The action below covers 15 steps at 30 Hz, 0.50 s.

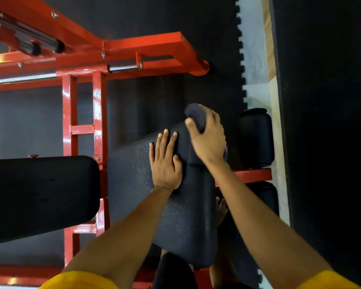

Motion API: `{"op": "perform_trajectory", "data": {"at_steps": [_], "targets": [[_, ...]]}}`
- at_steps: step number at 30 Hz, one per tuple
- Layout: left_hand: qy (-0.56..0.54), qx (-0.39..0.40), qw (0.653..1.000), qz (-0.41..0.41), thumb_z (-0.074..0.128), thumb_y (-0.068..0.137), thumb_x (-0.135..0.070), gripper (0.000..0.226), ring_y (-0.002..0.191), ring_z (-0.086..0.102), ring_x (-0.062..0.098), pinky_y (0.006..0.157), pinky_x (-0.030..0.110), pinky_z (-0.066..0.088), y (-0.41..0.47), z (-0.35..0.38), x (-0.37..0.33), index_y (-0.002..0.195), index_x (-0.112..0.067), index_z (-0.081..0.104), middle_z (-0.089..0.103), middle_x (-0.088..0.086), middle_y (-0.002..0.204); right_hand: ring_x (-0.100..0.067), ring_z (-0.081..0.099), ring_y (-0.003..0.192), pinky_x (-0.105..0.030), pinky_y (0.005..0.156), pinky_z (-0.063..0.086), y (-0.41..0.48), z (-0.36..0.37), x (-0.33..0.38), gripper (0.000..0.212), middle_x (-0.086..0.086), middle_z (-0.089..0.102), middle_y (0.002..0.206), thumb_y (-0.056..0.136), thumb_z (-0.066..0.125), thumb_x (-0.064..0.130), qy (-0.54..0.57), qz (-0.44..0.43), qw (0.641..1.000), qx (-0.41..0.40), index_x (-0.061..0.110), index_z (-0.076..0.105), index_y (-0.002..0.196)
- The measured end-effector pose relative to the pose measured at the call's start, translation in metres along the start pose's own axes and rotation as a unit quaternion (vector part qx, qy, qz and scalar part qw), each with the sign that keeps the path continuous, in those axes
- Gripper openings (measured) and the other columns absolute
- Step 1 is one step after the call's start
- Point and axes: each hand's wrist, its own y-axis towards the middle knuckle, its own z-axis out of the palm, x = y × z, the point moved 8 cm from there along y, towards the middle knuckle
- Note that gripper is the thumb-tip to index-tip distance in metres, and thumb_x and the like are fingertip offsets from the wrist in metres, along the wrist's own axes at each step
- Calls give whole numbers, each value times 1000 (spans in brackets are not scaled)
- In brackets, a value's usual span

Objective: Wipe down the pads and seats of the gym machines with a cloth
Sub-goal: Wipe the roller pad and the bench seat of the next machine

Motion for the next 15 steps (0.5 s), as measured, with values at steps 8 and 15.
{"op": "perform_trajectory", "data": {"at_steps": [8,15], "targets": [[1,5,1000,1,30,96,-27,61,155,17,21,124,57,13,1,0,-3,157,-21,32,26,4,166,-31,46,140,-48,107,43,-1,2,4,54,3,42,157,101,42,60,-65,-18,997,29,38,43,149],[-2,2,1000,-1,31,95,-25,62,155,17,20,124,57,13,-1,0,-3,157,-21,32,26,4,166,-34,50,136,-44,107,41,-19,-6,-11,61,-4,48,154,101,41,63,12,122,992,14,31,41,152]]}}
